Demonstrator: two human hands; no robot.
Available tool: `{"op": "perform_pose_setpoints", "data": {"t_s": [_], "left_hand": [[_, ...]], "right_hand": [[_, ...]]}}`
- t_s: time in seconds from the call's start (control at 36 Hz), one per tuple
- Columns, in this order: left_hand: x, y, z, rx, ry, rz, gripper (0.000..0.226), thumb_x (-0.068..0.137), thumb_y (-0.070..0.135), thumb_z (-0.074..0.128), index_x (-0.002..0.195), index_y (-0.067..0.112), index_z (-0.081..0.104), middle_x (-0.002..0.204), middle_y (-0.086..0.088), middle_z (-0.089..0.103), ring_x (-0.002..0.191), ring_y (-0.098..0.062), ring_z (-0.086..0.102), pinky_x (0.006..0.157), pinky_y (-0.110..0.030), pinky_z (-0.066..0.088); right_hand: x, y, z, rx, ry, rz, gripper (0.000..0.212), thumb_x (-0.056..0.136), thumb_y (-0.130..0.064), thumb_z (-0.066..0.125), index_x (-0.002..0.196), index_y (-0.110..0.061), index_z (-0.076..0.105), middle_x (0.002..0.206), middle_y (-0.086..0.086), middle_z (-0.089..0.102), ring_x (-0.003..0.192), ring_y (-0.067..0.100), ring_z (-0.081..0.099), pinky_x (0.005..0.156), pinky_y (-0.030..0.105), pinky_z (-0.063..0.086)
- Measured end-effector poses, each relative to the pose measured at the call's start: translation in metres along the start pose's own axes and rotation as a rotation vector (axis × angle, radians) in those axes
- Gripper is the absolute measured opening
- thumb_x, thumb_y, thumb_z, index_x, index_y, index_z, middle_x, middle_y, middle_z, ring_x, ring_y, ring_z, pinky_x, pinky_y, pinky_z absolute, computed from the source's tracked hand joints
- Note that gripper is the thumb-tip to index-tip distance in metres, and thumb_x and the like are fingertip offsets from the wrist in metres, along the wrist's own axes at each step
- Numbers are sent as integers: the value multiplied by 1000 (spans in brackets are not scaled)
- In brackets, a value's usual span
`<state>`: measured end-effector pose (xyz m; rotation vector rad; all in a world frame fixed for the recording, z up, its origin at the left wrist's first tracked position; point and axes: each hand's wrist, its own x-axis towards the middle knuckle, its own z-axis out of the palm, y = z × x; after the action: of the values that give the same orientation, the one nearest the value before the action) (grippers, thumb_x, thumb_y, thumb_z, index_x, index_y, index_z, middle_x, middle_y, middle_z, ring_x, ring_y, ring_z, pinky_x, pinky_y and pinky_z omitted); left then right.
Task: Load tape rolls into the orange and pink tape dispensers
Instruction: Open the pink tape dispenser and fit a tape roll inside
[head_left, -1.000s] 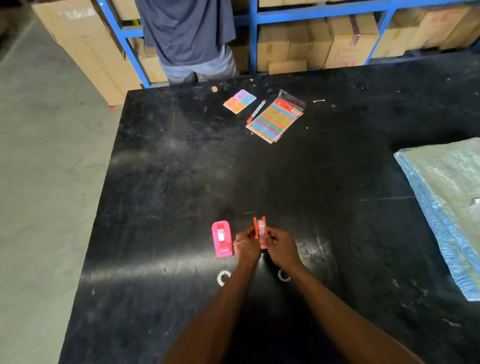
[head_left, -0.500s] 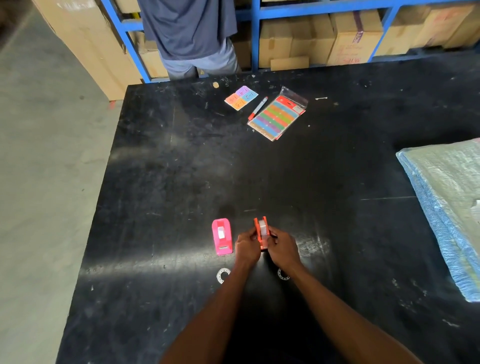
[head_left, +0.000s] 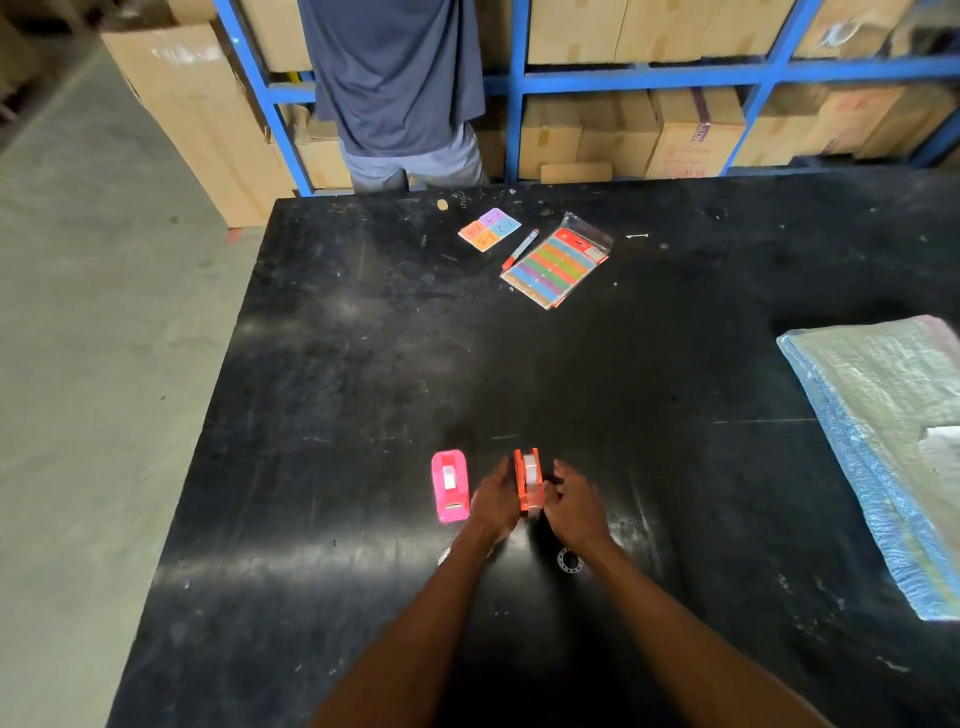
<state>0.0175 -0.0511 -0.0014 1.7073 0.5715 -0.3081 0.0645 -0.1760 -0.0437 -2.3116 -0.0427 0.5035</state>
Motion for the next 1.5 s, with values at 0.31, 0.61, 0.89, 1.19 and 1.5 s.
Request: {"op": "perform_pose_setpoints", "data": {"t_s": [0.31,0.61,0.89,1.19,1.5], "left_hand": [[2,-26,-97,19,287,112,69,65,10,52,134,18,53,126,-6,65,117,-23,62,97,-31,52],[-7,-48,-123,404,-17,26,112,57,15,94,150,17,31,148,-6,48,139,-23,42,104,-18,30],[8,-62,-131,501,7,86,108,64,41,89,150,44,22,150,12,41,136,-24,26,105,-42,32],[21,-75,-136,434,-35,102,104,64,30,91,146,44,30,146,5,44,128,-17,32,93,-14,28],[17,-70,-135,462,-18,64,106,63,31,91,142,54,24,145,8,43,132,-23,31,106,-44,33]], "right_hand": [[10,-60,7,-233,48,-327,16,86,-22,57,98,-23,68,97,3,67,92,28,67,83,44,52],[16,-101,51,-639,-260,-541,38,88,-31,67,125,-25,63,122,5,57,118,29,55,98,47,47],[19,-117,75,-855,-212,-507,29,84,-11,68,114,-11,66,120,10,52,105,31,60,85,46,56],[31,-109,79,-786,-336,-493,20,82,-11,73,101,-7,68,116,11,46,89,31,64,80,46,57],[38,-111,61,-642,-474,-524,23,91,-11,65,113,-6,67,121,7,41,95,29,64,93,41,51]]}}
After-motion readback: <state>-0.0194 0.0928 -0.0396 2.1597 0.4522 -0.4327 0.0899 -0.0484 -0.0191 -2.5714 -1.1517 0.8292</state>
